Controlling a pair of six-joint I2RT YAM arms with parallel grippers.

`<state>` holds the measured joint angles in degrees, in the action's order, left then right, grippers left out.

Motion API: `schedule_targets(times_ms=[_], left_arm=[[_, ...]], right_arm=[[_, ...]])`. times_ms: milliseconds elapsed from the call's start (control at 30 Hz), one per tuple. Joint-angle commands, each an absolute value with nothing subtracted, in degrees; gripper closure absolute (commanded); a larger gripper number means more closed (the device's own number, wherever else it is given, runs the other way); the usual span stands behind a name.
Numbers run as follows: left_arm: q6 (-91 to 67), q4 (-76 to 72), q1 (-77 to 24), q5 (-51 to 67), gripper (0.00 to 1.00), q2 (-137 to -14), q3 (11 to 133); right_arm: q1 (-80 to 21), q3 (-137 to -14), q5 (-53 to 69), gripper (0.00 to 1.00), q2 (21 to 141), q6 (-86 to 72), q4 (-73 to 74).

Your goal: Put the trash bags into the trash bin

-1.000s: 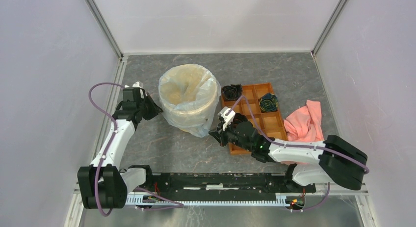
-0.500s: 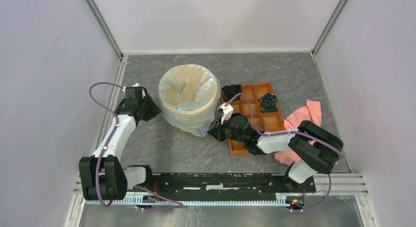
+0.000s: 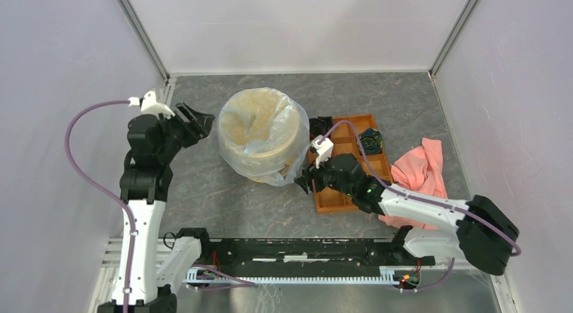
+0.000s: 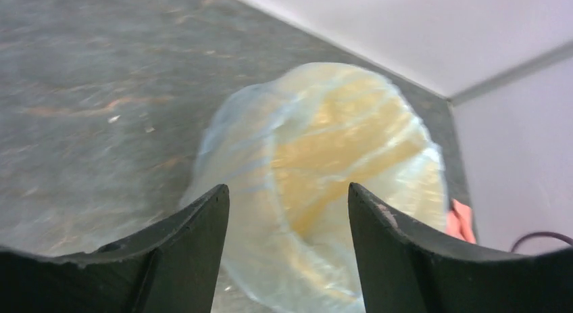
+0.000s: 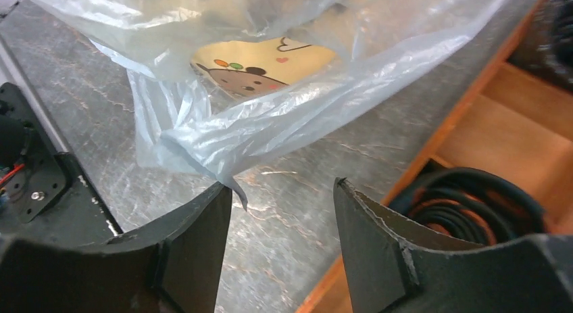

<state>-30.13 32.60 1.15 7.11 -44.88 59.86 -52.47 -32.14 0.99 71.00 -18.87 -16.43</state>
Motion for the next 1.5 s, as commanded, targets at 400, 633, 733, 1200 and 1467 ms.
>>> schedule_targets(times_ms=[400, 633, 733, 1200, 1467], left_arm=[[-28.3, 35.2, -36.2, -15.4, 0.43, -74.0, 76.6], [-27.7, 33.4, -37.1, -14.5, 0.49, -76.6, 73.7], [-28.7, 30.8, -37.2, -11.1, 0.51, -76.3, 69.7], [-26.8, 32.1, -38.3, -8.7, 0.38, -77.6, 67.4], [-22.2, 41.3, -38.0, -22.5, 0.13, -72.6, 76.9]], right_arm=[[-51.4, -32.1, -7.6, 0.30, 58.5, -14.4, -7.1], [-51.4, -26.9, -0.2, 0.41, 64.9, -21.1, -17.6], [-51.4, -26.9, 2.0, 0.41, 67.8, -22.3, -19.0], [-51.4, -24.6, -9.4, 0.17, 53.5, -12.2, -5.6], [-51.4, -33.1, -5.1, 0.05, 51.4, -7.2, -2.5]])
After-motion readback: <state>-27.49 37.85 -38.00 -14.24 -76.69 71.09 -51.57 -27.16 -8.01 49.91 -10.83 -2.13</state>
